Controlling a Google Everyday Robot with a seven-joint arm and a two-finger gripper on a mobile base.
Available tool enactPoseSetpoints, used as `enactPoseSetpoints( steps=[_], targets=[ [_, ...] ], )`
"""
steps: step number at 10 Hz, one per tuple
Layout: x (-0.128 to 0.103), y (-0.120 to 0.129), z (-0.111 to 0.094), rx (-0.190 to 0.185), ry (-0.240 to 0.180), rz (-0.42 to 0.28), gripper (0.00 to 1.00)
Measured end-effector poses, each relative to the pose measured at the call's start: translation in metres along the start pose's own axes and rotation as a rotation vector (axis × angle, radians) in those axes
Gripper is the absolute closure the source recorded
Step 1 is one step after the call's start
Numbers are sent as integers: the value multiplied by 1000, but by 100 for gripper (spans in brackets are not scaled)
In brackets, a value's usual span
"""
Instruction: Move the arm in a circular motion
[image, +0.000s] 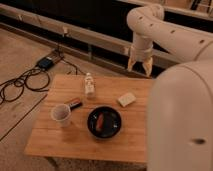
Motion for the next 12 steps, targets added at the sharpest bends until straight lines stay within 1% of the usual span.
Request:
enactPoseSetpoints(
  steps=[1,2,3,4,5,6,7,8,9,10,11,12],
  targets=[
    [-5,31,6,-4,9,-48,35],
    [-6,72,14,-7,19,-120,35],
    [-3,119,20,-8,28,-215,35],
    [2,147,24,-7,36,-278,35],
    [14,187,29,-6,46,-378,35],
    [26,216,33,-6,55,-461,35],
    [43,245,37,-7,67,-552,35],
    [61,268,40,-10,78,-632,35],
    [87,295,42,-13,94,-737,35],
    [113,316,42,-12,100,-827,35],
    [136,330,41,-8,105,-899,35],
    [166,342,39,6,106,-982,35]
  ],
)
